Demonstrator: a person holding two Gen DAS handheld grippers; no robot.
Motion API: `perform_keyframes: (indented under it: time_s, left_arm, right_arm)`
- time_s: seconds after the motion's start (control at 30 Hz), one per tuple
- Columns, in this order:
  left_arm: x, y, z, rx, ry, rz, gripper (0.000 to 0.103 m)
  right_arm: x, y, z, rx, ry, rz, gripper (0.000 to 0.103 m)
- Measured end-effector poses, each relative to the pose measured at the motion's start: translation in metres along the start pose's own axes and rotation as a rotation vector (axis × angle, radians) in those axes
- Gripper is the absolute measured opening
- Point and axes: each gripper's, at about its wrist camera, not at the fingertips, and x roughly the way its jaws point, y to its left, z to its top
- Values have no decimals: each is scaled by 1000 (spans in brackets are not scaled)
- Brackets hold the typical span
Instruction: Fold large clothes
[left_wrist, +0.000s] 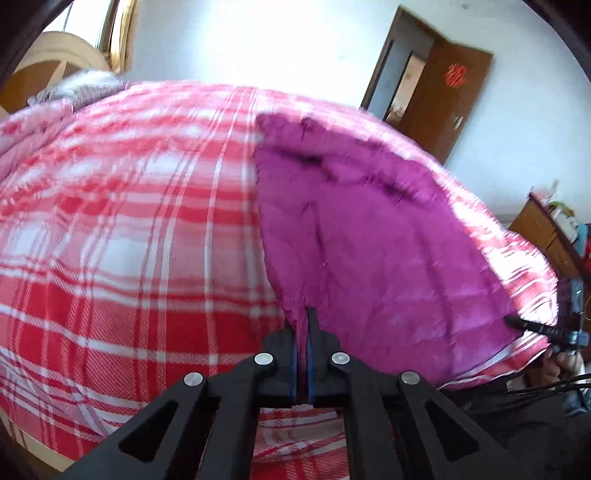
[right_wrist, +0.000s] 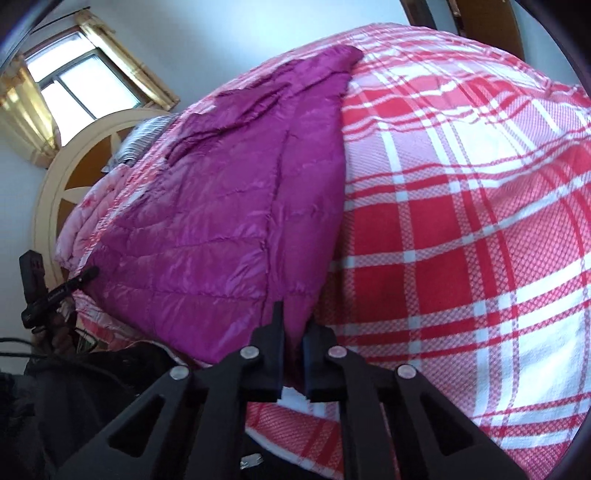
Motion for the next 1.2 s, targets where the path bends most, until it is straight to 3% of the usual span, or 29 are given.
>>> perform_keyframes:
  time_s: [0.13, 0.17, 0.2, 0.23, 0.27, 0.37, 0.5, 0.63, 0.73, 0.9, 1.07, 1.2]
  left_arm:
    - [-4, -6, 1, 26, -5, 1, 2]
    - [1, -4, -2, 20, 10, 14, 2]
    - [6, -1, -4, 10, 26, 21, 3]
    - [12, 3, -6, -3, 43, 23, 3]
    - [20, 7, -10, -16, 62, 46, 3]
    - [45, 24, -18, -90, 154, 70, 5]
    - [52, 31, -22, -112, 170, 49, 8]
    - [38, 33, -20, -121, 130, -25, 1]
    - [4, 25, -4, -119, 58, -104, 1]
    - [-56, 1, 22, -92, -64, -223, 1]
    - [-96, -12, 52, -105, -173, -316, 1]
    - [-108, -14, 63, -122, -203, -366, 1]
  right_arm:
    - [4, -9, -6, 34, 14, 27, 20]
    - [8, -13, -7, 56, 25, 26, 39]
    - [13, -18, -9, 93, 37, 30, 68]
    - [13, -20, -12, 111, 34, 34, 72]
    - [15, -18, -13, 108, 34, 48, 72]
    - [22, -9, -15, 31, 50, 4, 29]
    - [20, -10, -13, 49, 38, 36, 15]
    - [12, -4, -11, 36, 24, 56, 12]
    - [-11, 4, -11, 49, -16, 113, 11]
    - [-78, 25, 0, 24, -141, 198, 10]
    - [-124, 36, 21, 4, -250, 208, 10]
    - [-155, 46, 33, -13, -318, 235, 10]
